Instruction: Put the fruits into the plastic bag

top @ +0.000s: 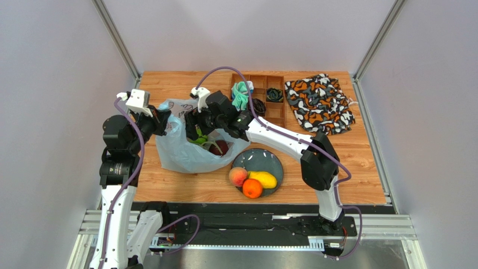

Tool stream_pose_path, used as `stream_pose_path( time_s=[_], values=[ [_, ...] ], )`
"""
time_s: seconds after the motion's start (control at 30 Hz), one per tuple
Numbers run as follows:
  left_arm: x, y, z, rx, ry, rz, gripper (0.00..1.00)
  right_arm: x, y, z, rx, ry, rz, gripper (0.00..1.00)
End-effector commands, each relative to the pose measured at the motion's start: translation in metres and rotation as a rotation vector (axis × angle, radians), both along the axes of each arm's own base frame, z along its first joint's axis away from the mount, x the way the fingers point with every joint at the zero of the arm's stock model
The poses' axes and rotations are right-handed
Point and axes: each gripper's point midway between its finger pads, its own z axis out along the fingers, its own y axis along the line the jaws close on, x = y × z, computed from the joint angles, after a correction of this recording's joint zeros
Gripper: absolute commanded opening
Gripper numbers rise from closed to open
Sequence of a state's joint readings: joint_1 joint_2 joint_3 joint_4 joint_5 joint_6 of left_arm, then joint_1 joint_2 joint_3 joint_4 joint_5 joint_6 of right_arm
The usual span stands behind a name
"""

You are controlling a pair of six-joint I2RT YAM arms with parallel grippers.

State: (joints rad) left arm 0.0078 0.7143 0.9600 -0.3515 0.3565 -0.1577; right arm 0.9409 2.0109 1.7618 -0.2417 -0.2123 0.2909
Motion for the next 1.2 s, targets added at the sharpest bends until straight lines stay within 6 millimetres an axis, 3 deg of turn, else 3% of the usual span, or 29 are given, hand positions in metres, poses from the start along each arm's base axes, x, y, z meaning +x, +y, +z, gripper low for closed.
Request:
stream_pose_path(
  time_s=[0.0,0.17,0.23,0.37,0.4,0.53,0.63,0.77,0.8,0.83,0.87,0.9,1.0,1.03,1.1,1.13,1.17],
  values=[
    [-0.002,-0.001,0.01,-0.001,-0.03,-0.004,0.0,0.006,-0.016,0.058,0.1,-0.088,-0.037,0.83],
    [-0.002,0.003,0.009,0.002,-0.026,0.019,0.0,-0.008,-0.033,0.096,0.168,-0.133,-0.02,0.82],
    [-0.001,0.003,0.008,-0.002,-0.021,0.025,0.0,-0.011,-0.04,0.102,0.176,-0.141,-0.026,0.81],
    [-0.001,0.003,0.007,-0.002,-0.018,0.025,0.0,-0.031,-0.059,0.14,0.231,-0.183,0.003,0.81],
    [-0.001,0.003,0.007,-0.003,-0.019,0.025,0.0,-0.037,-0.068,0.16,0.263,-0.215,0.004,0.81],
    [-0.001,0.003,0.009,-0.002,-0.024,0.022,0.0,-0.044,-0.096,0.186,0.273,-0.294,-0.04,0.81],
    [-0.001,0.003,0.008,-0.006,-0.02,0.024,0.0,-0.035,-0.119,0.177,0.22,-0.324,-0.137,0.82],
    [-0.001,0.003,0.008,-0.008,-0.021,0.024,0.0,-0.021,-0.155,0.14,0.127,-0.259,-0.243,0.82],
    [-0.001,0.003,0.007,-0.006,-0.02,0.023,0.0,-0.016,-0.169,0.114,0.076,-0.213,-0.271,0.82],
    [0.0,0.003,0.007,-0.008,-0.018,0.023,0.0,-0.016,-0.176,0.105,0.063,-0.183,-0.287,0.82],
    [-0.001,0.002,0.007,-0.008,-0.018,0.021,0.0,-0.019,-0.187,0.103,0.058,-0.178,-0.306,0.81],
    [-0.001,0.002,0.007,-0.008,-0.019,0.02,0.0,-0.021,-0.199,0.077,0.0,-0.141,-0.329,0.81],
    [0.0,0.002,0.006,-0.008,-0.016,0.018,0.0,-0.031,-0.225,0.06,-0.057,-0.135,-0.374,0.82],
    [0.001,0.002,0.006,-0.011,-0.015,0.02,0.0,-0.039,-0.23,0.04,-0.091,-0.108,-0.359,0.83],
    [0.001,0.002,0.006,-0.011,-0.014,0.017,0.0,-0.05,-0.238,0.031,-0.102,-0.089,-0.348,0.85],
    [0.001,0.002,0.006,-0.013,-0.012,0.019,0.0,-0.063,-0.238,0.013,-0.114,-0.045,-0.302,0.85],
    [0.001,0.001,0.006,-0.013,-0.012,0.016,0.0,-0.069,-0.238,0.015,-0.09,-0.037,-0.291,0.85]
  ],
)
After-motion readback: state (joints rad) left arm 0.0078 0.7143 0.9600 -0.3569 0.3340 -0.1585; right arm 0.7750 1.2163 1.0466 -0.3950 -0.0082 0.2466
